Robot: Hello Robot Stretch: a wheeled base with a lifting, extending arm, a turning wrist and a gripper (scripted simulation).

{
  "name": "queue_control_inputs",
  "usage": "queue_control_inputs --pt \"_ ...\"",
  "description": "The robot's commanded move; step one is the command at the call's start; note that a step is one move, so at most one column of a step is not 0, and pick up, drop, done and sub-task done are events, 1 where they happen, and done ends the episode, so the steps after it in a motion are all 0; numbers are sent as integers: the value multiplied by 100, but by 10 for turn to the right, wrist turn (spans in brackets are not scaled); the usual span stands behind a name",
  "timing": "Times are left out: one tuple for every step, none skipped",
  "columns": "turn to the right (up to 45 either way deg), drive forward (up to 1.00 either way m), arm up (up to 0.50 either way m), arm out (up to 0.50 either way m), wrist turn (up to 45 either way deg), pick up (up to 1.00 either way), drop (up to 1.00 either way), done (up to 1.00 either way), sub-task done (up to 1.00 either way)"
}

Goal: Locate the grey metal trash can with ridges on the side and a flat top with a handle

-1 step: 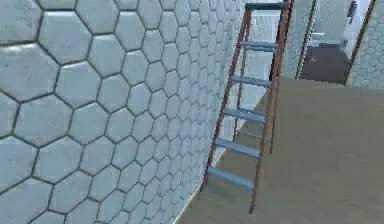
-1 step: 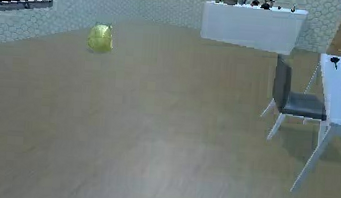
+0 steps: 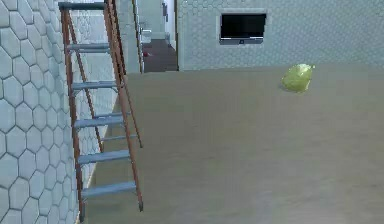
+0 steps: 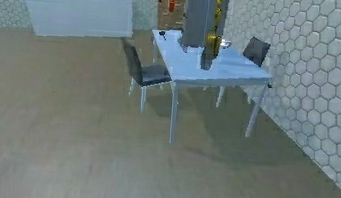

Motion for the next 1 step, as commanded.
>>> queue_control_inputs --pt "0 100 0 0 0 0 0 0 0"
